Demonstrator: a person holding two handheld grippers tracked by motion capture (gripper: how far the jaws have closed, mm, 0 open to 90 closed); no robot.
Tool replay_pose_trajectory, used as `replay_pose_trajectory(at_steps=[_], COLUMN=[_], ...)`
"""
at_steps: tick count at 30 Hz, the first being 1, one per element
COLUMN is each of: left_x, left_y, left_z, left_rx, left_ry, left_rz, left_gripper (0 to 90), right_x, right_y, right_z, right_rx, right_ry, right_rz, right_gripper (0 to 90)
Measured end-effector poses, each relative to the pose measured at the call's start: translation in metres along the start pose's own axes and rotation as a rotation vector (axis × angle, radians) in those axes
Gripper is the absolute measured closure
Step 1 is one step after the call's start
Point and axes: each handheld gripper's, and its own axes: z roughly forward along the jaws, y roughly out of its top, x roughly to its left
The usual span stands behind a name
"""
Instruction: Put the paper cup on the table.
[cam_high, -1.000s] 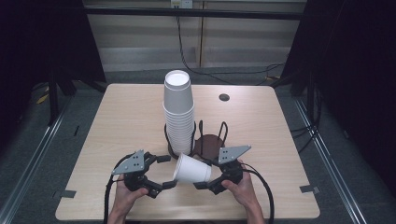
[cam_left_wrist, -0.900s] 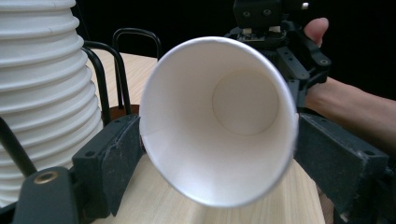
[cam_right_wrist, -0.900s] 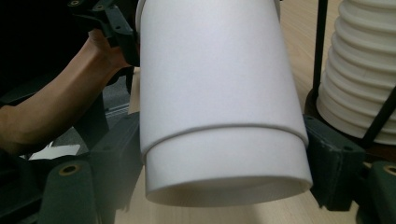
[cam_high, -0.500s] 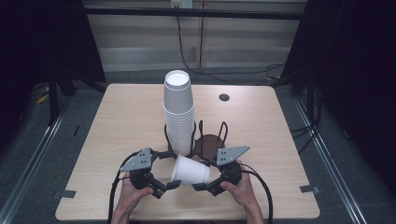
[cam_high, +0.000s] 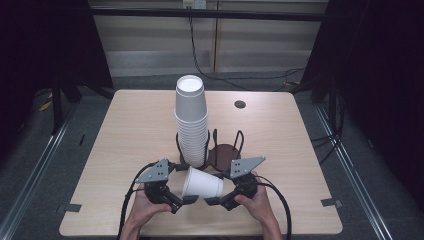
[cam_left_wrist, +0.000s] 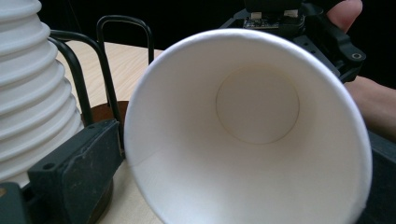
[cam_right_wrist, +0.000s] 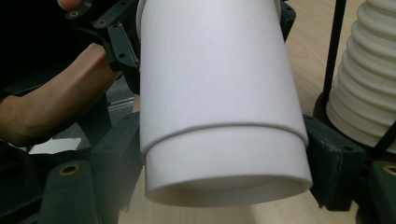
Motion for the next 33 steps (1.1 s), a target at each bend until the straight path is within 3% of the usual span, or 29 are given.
replay_pose_trajectory(at_steps=[7, 19, 22, 33], left_x=[0.0, 0.0032, 0.0053, 0.0046], left_y=[-0.0006, -0.001, 0.0, 0.0019], left_z=[0.0023, 0.0032, 0.0047, 0.002], left_rx=[0.003, -0.015, -0.017, -0.018], left_ry=[-0.004, -0.04, -0.066, -0.091], left_rz=[-0.012, -0.027, -0.043, -0.039], left_gripper=[1.0, 2.8, 3.0, 8.4], right_x=[-0.0006, -0.0014, -0.001, -0.0007], right_y=[0.0005, -0.0005, -0.0005, -0.0023], right_z=[0.0014, 0.0022, 0.0038, 0.0014], right_rx=[0.002, 0.0, 0.0, -0.003], right_ry=[0.006, 0.014, 0.017, 0.017], right_rz=[-0.003, -0.003, -0.005, -0.016], right_gripper=[23.2, 23.3, 23.3, 23.0])
